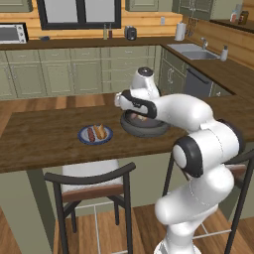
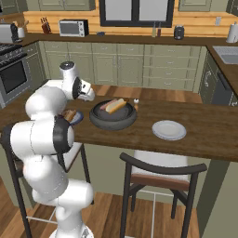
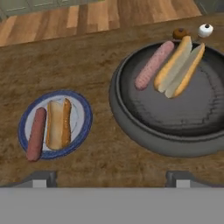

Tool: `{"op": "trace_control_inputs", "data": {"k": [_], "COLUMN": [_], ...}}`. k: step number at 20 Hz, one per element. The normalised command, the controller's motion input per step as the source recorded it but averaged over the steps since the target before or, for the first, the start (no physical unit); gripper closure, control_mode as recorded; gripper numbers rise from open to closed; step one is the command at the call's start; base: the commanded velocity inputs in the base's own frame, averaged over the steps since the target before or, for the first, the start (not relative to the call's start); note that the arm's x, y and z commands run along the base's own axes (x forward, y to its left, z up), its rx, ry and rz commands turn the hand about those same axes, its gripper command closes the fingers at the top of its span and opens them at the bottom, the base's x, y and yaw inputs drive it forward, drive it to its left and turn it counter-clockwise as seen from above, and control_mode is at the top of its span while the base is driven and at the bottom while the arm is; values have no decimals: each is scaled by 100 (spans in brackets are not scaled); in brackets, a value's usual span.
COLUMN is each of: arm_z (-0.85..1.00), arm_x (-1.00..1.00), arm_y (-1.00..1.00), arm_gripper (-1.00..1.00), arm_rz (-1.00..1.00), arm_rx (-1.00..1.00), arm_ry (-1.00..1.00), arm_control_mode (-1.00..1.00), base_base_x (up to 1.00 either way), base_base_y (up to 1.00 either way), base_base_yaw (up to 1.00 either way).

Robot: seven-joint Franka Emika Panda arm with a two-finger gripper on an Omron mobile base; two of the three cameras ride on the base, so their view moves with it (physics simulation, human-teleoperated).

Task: Place one bun and one sausage from the bowl on each plate.

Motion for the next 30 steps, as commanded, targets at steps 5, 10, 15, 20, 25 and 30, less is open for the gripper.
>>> {"op": "trace_control_inputs", "data": {"k": [5, 10, 15, 20, 25, 30], "arm_z": [17, -15, -35, -52, -18, -20], "arm_x": [2, 29, 64, 47, 55, 38], "arm_y": [-100, -96, 2, 0, 0, 0], "arm_gripper": [-100, -100, -100, -100, -100, -100], "arm_rz": [-37, -34, 1, 4, 0, 0], "arm_rx": [15, 4, 0, 0, 0, 0], "arm_ry": [14, 15, 0, 1, 3, 2], "arm_control_mode": [-100, -100, -100, -100, -100, -100], "base_base_x": [0, 0, 0, 0, 0, 0], "base_base_y": [0, 0, 0, 0, 0, 0], "base_base_yaw": [0, 0, 0, 0, 0, 0]}}
